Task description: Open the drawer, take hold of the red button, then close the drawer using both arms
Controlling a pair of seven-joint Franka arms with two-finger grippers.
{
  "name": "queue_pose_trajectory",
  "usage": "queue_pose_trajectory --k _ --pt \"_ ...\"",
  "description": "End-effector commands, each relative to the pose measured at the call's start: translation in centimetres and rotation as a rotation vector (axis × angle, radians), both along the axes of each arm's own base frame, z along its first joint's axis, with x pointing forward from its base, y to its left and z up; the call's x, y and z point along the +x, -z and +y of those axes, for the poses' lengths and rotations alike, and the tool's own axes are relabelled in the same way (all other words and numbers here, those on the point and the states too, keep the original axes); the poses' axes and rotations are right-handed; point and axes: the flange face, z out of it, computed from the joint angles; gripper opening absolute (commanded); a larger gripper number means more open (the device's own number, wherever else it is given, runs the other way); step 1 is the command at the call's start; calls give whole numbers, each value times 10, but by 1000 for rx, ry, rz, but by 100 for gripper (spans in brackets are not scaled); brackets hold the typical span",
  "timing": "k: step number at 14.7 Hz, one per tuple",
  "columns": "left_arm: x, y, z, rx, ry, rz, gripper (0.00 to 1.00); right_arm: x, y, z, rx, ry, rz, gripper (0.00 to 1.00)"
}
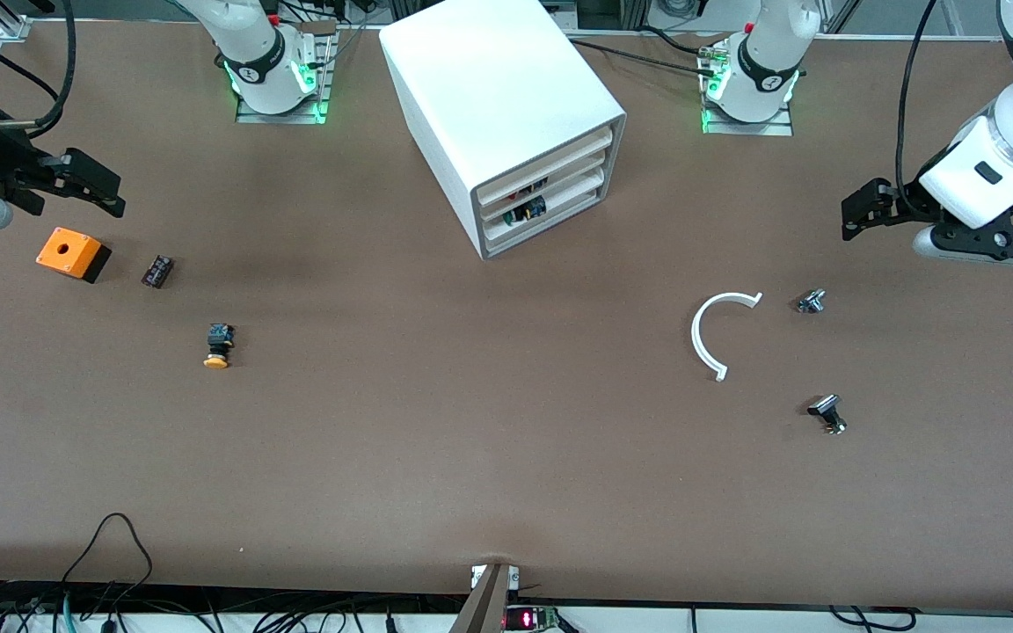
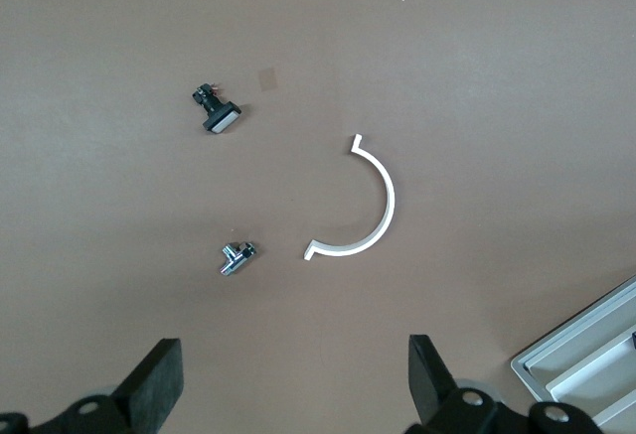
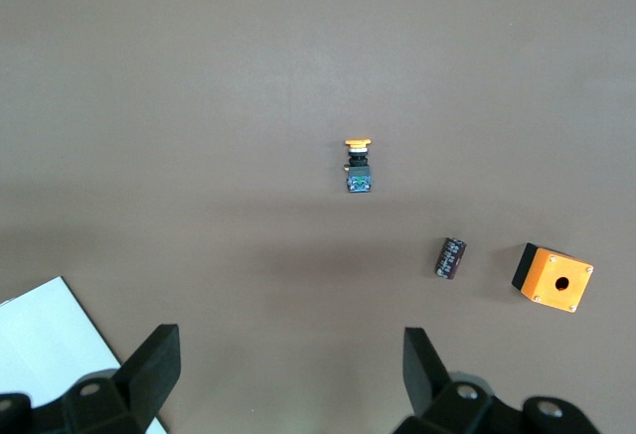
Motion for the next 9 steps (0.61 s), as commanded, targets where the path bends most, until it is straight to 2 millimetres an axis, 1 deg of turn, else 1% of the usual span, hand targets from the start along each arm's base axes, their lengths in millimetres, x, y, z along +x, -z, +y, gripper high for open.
queue_pose_trajectory --k 1,3,6,7,8,9 --pt "1 -7 -2 11 4 4 100 -3 1 3 15 20 -17 99" --pt "1 -7 -2 11 1 4 100 0 0 -2 22 45 -32 99" --pt "1 -7 -3 13 3 3 100 1 -4 2 -6 18 -50 99" --pt "1 -7 -4 13 4 3 100 0 0 3 -18 13 -37 99" --pt "1 -7 -4 13 4 3 100 2 8 4 -18 14 -17 99" --pt "1 -7 -4 11 4 4 100 6 22 7 -22 5 13 99"
